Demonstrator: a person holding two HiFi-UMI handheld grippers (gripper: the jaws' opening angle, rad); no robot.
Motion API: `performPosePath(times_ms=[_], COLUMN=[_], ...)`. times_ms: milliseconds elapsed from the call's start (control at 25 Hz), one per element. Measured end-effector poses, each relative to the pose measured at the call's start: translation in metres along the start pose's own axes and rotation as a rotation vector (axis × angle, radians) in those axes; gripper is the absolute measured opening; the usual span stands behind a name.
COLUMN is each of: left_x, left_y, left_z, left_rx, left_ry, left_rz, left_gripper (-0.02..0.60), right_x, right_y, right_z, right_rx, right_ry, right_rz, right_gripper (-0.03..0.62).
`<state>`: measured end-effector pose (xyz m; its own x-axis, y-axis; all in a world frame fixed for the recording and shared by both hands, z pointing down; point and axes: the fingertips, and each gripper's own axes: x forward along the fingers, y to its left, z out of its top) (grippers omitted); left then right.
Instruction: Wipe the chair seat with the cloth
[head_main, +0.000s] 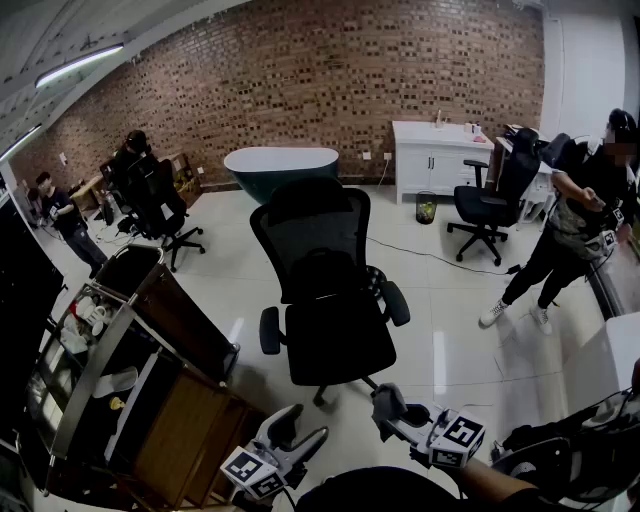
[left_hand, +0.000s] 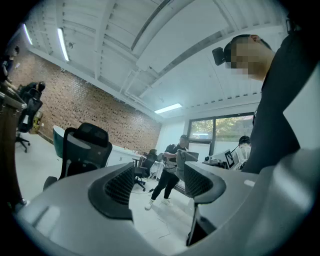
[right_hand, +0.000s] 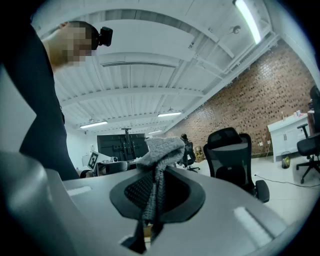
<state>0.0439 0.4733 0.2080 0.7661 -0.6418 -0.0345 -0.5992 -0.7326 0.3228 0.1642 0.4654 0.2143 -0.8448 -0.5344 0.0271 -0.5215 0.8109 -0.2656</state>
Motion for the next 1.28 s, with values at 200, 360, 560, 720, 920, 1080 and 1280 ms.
performPosePath(times_ms=[200,360,560,720,920,1080,1280], left_x=[0.014,0.019,0.027,0.041,0.063,0.086,0.112], left_y=[0.006,0.010,0.030,0.059,0.121,0.185,0.260], left_z=[-0.007,-0.011,-0.016,-0.014,-0.011,0.013,0.042], left_rx=[0.012,0.007,0.000,-0.012,-0.045,-0.055,-0.085], left_ry=[-0.002,0.001,0.015,0.011,0.017,0.017,0.048], left_rz=[0.028,0.045,0.052,0.045,0.017,-0.022,-0.085], left_gripper=[0.333,0.333,0.333,0.333,0.333,0.333,0.333], right_x=[-0.004,-0.002,0.016,0.040,0.085,0.145,0.226], right_y=[-0.015,-0.023,-0.037,-0.055,-0.093,-0.130,-0.176], right_z=[-0.005,-0.010,-0.012,-0.009,-0.011,-0.005,0.018], right_rx=[-0.006,0.000,0.015,0.020,0.020,0.017,0.044], right_ry=[0.006,0.017,0.004,0.012,0.036,0.071,0.060], right_rz=[0.022,0.037,0.057,0.055,0.007,-0.028,-0.058], right_gripper=[0.031,0.031,0.029,0.029,0.031,0.029,0.029])
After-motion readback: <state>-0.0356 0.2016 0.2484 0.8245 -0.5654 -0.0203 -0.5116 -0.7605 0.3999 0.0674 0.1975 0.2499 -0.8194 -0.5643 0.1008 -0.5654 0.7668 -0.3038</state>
